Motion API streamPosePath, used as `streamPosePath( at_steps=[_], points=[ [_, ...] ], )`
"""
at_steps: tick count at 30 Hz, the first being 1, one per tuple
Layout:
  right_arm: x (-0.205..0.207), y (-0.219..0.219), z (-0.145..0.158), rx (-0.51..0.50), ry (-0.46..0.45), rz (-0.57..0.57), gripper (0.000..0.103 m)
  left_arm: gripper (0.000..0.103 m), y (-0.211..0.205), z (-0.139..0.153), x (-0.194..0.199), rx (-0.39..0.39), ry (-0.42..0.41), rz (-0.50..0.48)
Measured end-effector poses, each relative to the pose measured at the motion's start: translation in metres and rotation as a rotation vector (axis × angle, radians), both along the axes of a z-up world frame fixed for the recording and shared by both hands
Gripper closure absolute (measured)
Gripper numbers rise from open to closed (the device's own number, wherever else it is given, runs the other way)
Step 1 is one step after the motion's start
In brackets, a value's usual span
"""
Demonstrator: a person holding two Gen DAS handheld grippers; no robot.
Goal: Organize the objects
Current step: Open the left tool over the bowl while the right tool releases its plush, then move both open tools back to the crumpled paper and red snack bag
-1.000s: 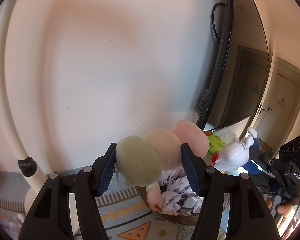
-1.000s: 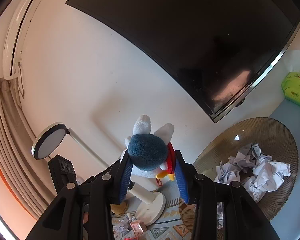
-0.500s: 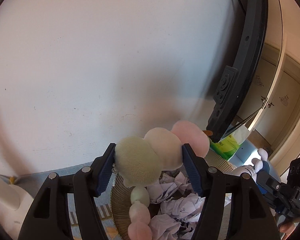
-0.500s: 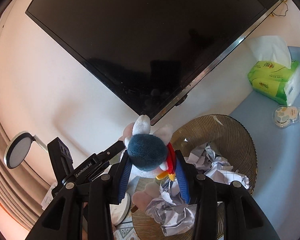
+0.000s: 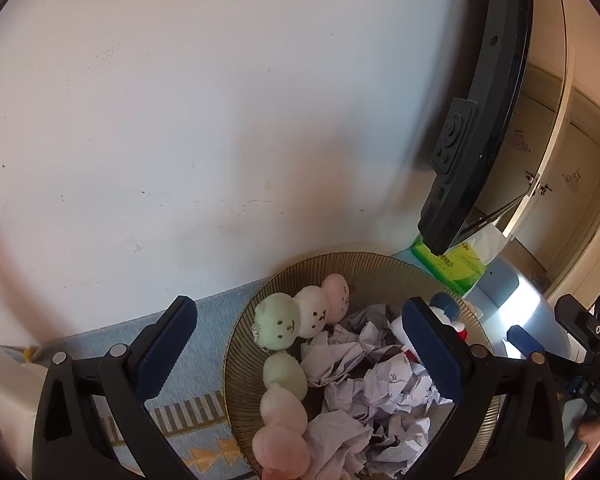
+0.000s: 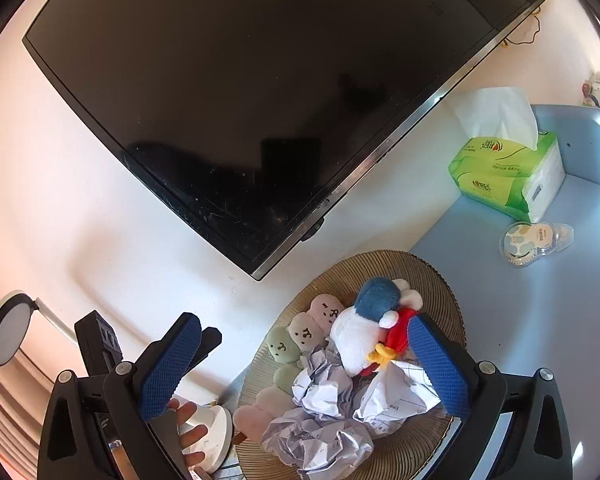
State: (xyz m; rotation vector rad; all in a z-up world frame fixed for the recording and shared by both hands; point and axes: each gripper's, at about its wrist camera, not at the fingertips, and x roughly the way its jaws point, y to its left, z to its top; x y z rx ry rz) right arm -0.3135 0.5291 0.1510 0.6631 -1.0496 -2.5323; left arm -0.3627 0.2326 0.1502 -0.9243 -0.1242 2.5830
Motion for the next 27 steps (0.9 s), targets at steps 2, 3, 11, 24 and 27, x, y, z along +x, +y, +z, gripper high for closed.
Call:
streamPosePath(
  at_steps=[2, 3, 11, 24, 27],
  points=[
    [0.004, -0.001, 0.005, -0.009, 0.004, -0.001, 0.000, 0.000, 0.000, 0.001, 0.013, 0.007, 0.007, 0.005],
    [0.006, -0.002, 0.007, -0.011, 0.006, -0.002, 0.000, 0.000, -0.003, 0.006, 0.016, 0.006, 0.012, 0.011],
    [0.037, -0.034, 0.044, -0.024, 0.063, 0.026, 0.000, 0.000, -0.047, 0.043, 0.059, -0.035, 0.070, 0.045],
    [0.095, -0.179, 0.091, 0.055, 0.159, 0.270, 0.000, 0.000, -0.205, 0.099, 0.168, -0.189, 0.159, 0.217],
    [0.105, -0.224, 0.082, 0.123, 0.143, 0.357, 0.000, 0.000, -0.250, 0.085, 0.185, -0.188, 0.135, 0.292]
  ],
)
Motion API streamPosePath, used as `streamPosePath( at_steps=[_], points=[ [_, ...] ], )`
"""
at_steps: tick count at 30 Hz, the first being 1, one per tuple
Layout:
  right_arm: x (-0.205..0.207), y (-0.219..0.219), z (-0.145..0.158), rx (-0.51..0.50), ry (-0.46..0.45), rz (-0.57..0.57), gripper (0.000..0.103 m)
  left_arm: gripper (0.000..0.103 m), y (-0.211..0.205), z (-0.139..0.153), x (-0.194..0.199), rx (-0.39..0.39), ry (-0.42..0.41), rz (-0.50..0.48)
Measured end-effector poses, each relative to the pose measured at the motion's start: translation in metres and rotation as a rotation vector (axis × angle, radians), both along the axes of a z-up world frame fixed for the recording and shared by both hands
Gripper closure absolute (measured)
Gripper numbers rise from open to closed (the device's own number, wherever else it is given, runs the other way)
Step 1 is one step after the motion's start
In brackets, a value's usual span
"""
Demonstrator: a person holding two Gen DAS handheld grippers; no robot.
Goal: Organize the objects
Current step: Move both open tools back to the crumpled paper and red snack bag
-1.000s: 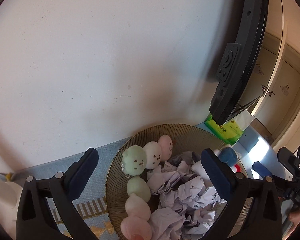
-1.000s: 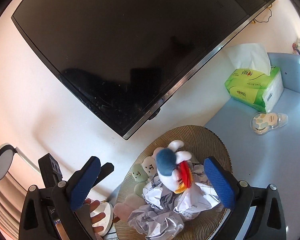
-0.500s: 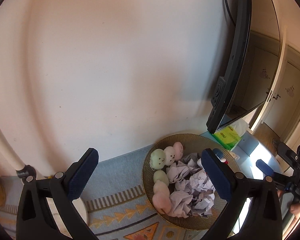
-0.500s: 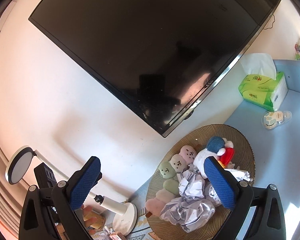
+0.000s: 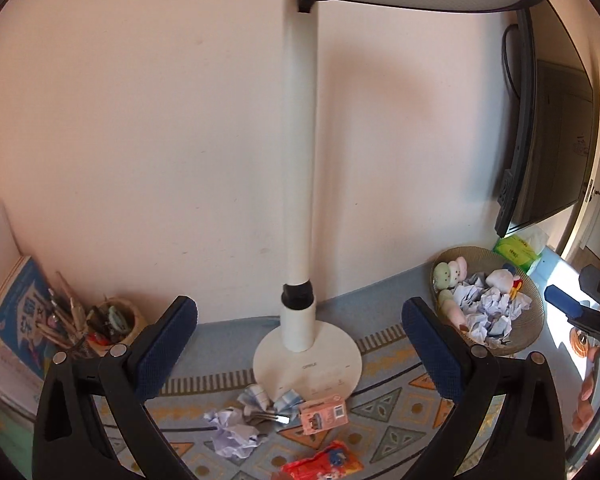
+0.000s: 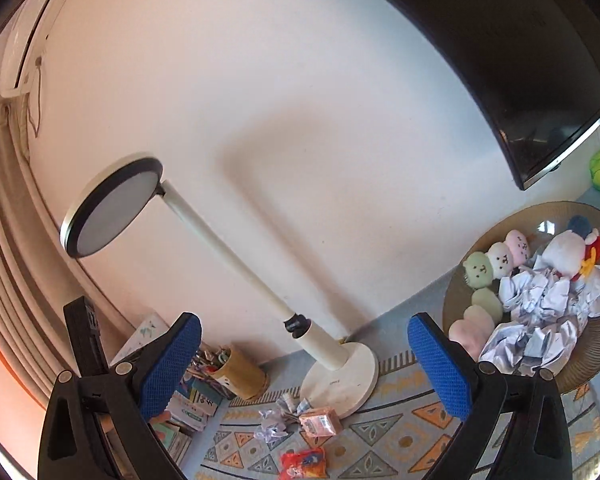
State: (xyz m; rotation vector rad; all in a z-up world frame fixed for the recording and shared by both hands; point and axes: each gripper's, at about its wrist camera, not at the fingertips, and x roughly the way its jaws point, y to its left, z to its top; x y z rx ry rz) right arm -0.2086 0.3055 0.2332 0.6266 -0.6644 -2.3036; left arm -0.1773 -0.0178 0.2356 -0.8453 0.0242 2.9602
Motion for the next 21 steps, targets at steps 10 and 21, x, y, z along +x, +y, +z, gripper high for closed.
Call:
streamPosePath(
  at_steps=[10, 21],
  points=[
    [0.016, -0.113, -0.097, 0.444, -0.023, 0.212, 0.000, 0.000, -0.089, -0.114, 0.026, 0.073, -0.167, 0.158],
    [0.028, -0.180, -0.182, 0.803, 0.056, 0.443, 0.000, 0.000, -0.082, -0.205, 0.003, 0.054, -0.285, 0.127]
  ],
)
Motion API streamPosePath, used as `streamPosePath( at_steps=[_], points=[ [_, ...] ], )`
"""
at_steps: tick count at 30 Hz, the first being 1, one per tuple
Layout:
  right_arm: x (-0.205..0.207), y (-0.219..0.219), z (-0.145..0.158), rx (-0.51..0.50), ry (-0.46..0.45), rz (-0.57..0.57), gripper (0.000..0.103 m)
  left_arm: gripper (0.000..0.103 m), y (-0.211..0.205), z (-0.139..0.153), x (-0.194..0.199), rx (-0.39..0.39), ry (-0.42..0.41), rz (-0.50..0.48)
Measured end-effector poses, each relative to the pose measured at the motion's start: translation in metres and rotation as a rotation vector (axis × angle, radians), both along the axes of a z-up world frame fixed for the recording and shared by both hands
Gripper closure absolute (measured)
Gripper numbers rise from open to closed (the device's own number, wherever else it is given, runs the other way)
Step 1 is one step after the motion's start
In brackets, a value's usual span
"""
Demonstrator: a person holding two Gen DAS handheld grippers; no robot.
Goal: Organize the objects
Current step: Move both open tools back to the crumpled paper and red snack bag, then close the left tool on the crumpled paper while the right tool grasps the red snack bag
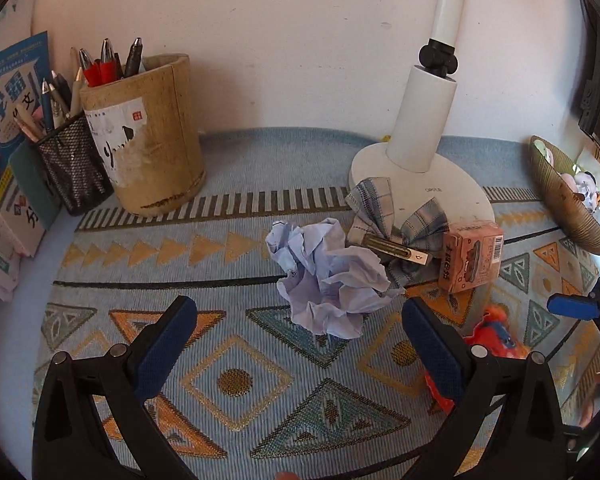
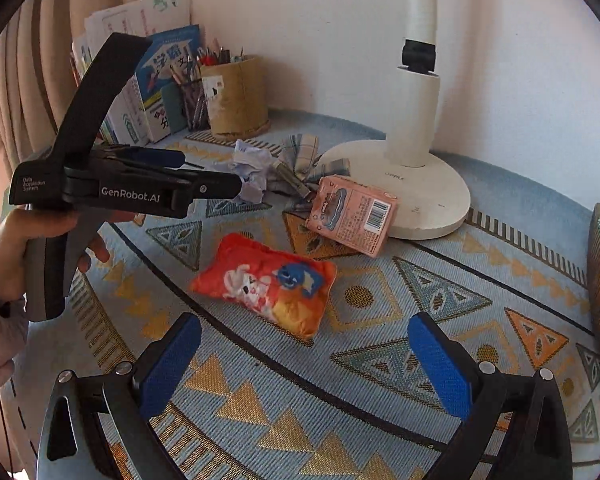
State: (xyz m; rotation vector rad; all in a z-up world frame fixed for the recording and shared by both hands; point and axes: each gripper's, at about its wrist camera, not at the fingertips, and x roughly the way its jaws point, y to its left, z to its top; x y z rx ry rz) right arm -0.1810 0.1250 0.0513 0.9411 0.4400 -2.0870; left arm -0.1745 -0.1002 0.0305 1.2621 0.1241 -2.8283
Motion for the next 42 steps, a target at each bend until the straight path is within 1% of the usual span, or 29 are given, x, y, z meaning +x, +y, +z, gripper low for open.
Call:
streamPosePath(
  at_steps=[2, 6, 7, 9, 12, 13, 17, 20, 42],
  points=[
    [-0.006, -0.007, -0.006, 0.019, -0.030, 0.015, 0.000, 0.000, -0.003, -0.006, -0.007, 0.015, -0.009, 0.004],
    [-0.020, -0.018, -0.013, 0.051, -0.078, 0.044, 0.000, 0.001, -0.009, -0.014, -0.023, 0.065, -0.060, 0.005],
    [-0.021, -0.021, -0.012, 0.056, -0.058, 0.055, 0.000, 0.000, -0.009, -0.014, -0.026, 0.062, -0.059, 0.007],
    [-0.023, -0.028, -0.014, 0.079, -0.050, 0.070, 0.000, 0.001, -0.007, -0.015, -0.030, 0.042, -0.069, 0.017],
    [-0.026, -0.029, -0.014, 0.074, -0.055, 0.072, 0.000, 0.000, 0.004, -0.018, -0.034, -0.034, -0.100, 0.021],
    [-0.026, -0.029, -0.014, 0.077, -0.053, 0.072, 0.000, 0.000, 0.006, -0.019, -0.034, -0.045, -0.101, 0.021],
    [-0.024, -0.030, -0.014, 0.077, -0.052, 0.072, 0.000, 0.001, 0.003, -0.018, -0.031, -0.015, -0.093, 0.021],
    [-0.023, -0.030, -0.012, 0.077, -0.052, 0.072, 0.000, 0.000, 0.007, -0.018, -0.031, -0.032, -0.100, 0.021],
    [-0.018, -0.025, -0.006, 0.052, -0.068, 0.093, 0.000, 0.001, 0.015, -0.017, -0.025, -0.030, -0.099, 0.022]
  ],
)
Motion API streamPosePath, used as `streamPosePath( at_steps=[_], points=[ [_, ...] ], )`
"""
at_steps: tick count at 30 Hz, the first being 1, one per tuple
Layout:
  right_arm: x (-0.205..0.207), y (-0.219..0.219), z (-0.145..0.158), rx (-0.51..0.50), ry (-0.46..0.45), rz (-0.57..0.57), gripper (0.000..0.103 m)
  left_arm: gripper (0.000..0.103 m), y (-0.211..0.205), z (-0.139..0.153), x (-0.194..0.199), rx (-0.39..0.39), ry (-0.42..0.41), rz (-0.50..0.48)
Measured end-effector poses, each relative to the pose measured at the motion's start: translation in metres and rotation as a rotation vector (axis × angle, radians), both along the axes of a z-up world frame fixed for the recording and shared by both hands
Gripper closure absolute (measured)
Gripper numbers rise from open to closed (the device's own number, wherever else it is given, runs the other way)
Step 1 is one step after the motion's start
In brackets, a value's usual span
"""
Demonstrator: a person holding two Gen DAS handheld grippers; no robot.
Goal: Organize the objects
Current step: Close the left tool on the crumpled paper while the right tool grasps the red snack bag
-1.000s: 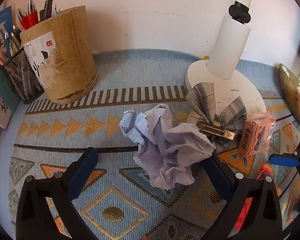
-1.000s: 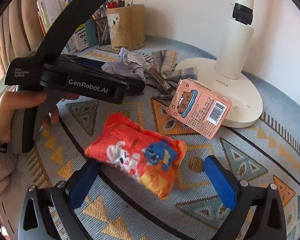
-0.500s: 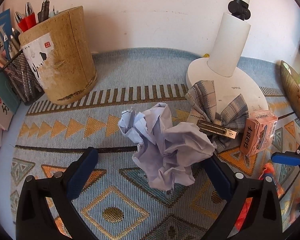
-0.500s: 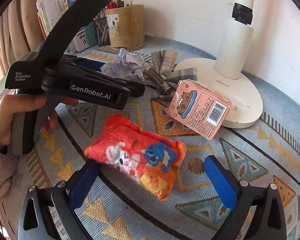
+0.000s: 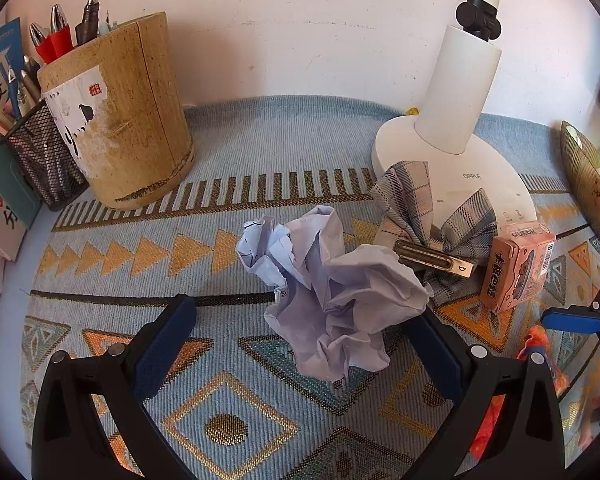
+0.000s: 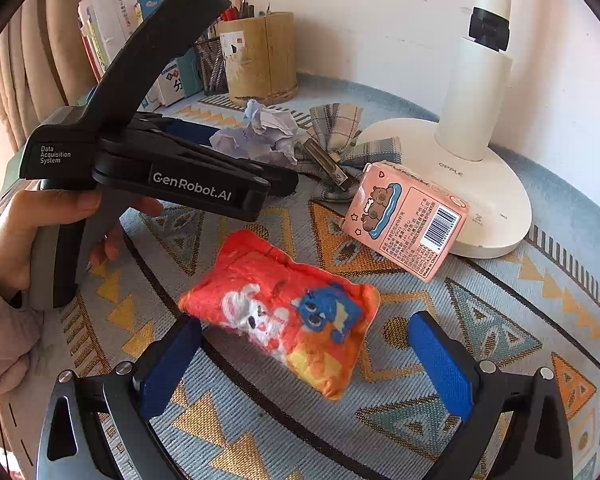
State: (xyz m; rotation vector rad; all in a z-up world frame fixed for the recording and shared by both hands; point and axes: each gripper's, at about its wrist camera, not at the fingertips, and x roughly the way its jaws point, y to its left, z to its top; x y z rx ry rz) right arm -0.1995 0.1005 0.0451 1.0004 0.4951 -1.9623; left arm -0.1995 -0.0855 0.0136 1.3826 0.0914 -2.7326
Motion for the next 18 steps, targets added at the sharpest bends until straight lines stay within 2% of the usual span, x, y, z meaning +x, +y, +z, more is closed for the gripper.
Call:
streamPosePath(
  at_steps=[10, 11, 12, 13, 14, 15, 16, 18],
  points=[
    [-0.006, 0.016, 0.007, -0.105, -0.080, -0.012, 0.000, 0.001, 0.001, 0.000, 0.000, 0.003, 0.001, 0.000],
    [-0.006, 0.018, 0.008, -0.112, -0.084, -0.016, 0.001, 0.001, 0.001, 0.000, 0.000, 0.006, 0.003, 0.000],
    [-0.006, 0.019, 0.009, -0.124, -0.087, -0.013, 0.006, 0.002, 0.001, 0.001, 0.001, 0.015, 0.008, -0.001],
    [-0.004, 0.021, 0.011, -0.140, -0.085, -0.008, 0.026, 0.012, 0.000, 0.003, 0.004, 0.028, 0.022, 0.001],
    [-0.003, 0.022, 0.012, -0.137, -0.074, -0.016, 0.047, 0.048, -0.002, 0.007, 0.008, 0.044, 0.056, 0.003],
    [-0.003, 0.023, 0.013, -0.131, -0.064, -0.027, 0.056, 0.064, -0.003, 0.010, 0.012, 0.068, 0.079, -0.002],
    [-0.002, 0.026, 0.014, -0.143, -0.063, -0.029, 0.061, 0.063, -0.005, 0.011, 0.014, 0.085, 0.091, 0.002],
    [-0.002, 0.031, 0.016, -0.183, -0.082, -0.010, 0.064, 0.063, -0.009, 0.013, 0.018, 0.106, 0.107, 0.025]
  ],
)
